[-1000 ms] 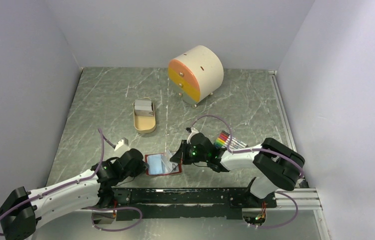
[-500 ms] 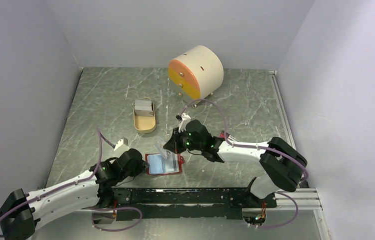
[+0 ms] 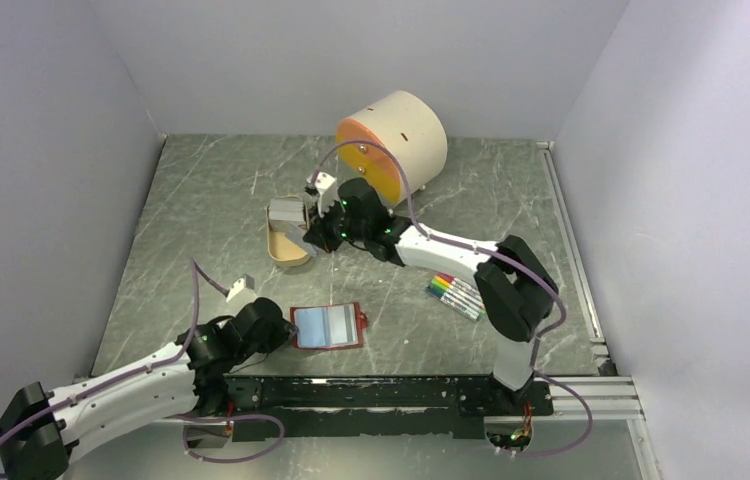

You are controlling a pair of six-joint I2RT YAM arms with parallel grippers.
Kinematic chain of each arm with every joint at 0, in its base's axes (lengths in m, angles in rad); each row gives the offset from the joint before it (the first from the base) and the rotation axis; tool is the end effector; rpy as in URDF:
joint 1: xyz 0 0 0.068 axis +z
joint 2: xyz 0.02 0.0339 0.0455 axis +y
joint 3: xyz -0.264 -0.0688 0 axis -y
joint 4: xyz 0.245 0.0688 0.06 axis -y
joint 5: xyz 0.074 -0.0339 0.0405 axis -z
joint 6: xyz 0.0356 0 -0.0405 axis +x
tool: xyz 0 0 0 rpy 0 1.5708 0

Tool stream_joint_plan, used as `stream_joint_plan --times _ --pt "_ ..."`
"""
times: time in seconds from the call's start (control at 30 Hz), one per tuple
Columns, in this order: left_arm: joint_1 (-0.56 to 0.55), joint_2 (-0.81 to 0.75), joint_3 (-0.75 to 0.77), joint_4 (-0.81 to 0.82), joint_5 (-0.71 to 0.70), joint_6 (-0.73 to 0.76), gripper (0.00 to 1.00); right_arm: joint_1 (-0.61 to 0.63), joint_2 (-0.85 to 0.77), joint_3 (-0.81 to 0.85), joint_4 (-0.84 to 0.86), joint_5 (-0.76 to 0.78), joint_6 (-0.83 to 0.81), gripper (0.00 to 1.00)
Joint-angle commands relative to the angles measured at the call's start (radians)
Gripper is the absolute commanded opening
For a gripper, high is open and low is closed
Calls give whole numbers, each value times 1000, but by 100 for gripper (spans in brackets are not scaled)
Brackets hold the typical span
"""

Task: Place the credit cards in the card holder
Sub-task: Adjust the credit card in the storage box.

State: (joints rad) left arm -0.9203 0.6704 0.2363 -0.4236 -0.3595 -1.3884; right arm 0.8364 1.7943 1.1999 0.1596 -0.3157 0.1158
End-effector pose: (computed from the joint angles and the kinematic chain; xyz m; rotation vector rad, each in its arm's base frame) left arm 0.0892 -0.0965 0.1477 -0.7316 2.3515 -0.6564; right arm 0.2685 0.3139 0.2380 -0.9377 1.8854 0.9091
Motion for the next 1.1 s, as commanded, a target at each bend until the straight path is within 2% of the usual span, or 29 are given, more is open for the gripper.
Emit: stream_joint_plan --times 0.0,0.23,0.4,0.63,0.77,1.07 --pt "-6 -37 -5 -28 -15 0 9 -2 126 178 -147 -10 -229 2" --pt "-6 -29 2 -30 -8 3 9 -1 303 406 -175 -11 -363 3" --pt "-6 -13 17 -31 -3 9 9 -3 406 509 -196 66 -469 4" --pt "-6 -8 11 -18 7 6 9 -3 479 554 -201 115 -646 8" --pt "-6 6 21 -20 7 9 9 -2 478 546 -185 142 -683 14" --pt "-6 33 28 -3 15 14 9 -1 462 543 -181 131 -711 17"
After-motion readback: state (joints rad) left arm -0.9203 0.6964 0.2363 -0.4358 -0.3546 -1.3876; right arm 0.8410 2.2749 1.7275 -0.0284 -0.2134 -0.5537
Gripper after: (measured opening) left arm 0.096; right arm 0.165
